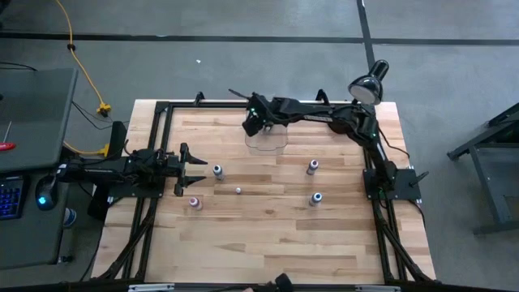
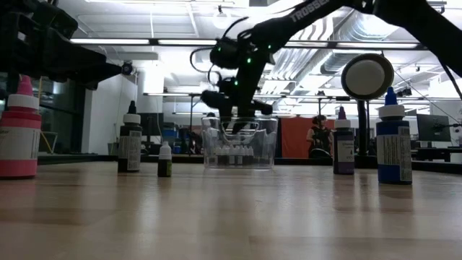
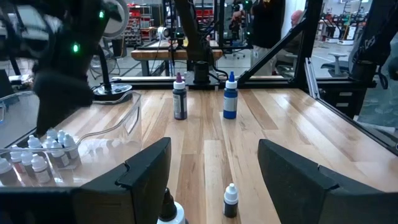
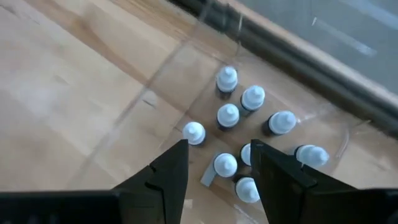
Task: Pick & Place food coloring
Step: Put the small food coloring bottle into the transparent bin
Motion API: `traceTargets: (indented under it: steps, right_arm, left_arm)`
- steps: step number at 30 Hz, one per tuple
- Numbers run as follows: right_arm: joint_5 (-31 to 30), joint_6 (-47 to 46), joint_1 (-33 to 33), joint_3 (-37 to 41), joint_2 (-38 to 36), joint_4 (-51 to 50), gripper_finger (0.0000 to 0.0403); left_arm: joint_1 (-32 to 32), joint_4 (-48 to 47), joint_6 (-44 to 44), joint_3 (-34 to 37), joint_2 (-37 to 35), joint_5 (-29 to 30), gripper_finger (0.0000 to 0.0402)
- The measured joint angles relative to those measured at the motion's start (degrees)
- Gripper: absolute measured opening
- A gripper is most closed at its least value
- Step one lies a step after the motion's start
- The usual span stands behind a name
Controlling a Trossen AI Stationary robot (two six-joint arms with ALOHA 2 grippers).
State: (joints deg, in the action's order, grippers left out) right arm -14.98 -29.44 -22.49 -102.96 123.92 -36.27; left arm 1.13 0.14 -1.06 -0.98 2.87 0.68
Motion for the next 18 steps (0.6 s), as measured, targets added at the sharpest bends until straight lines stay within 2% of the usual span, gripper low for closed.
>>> traceTargets:
  steps: [9, 15, 18]
  right_arm:
    - [1.15, 5.29, 0.86, 0.0, -6.82, -2.41, 0.0162]
    - [3.74, 10.47, 2.94, -0.02, -12.1, -2.23, 0.0162]
    - [6.93, 12.86, 3.83, -0.02, -14.52, -2.04, 0.0163]
  left_arm:
    - [-0.01, 0.0, 0.01, 0.0, 0.0, 0.07, 0.0239]
    - [-0.01, 0.0, 0.0, 0.01, 0.0, 0.1, 0.0239]
    - [0.0, -0.01, 0.0, 0.01, 0.0, 0.12, 0.0239]
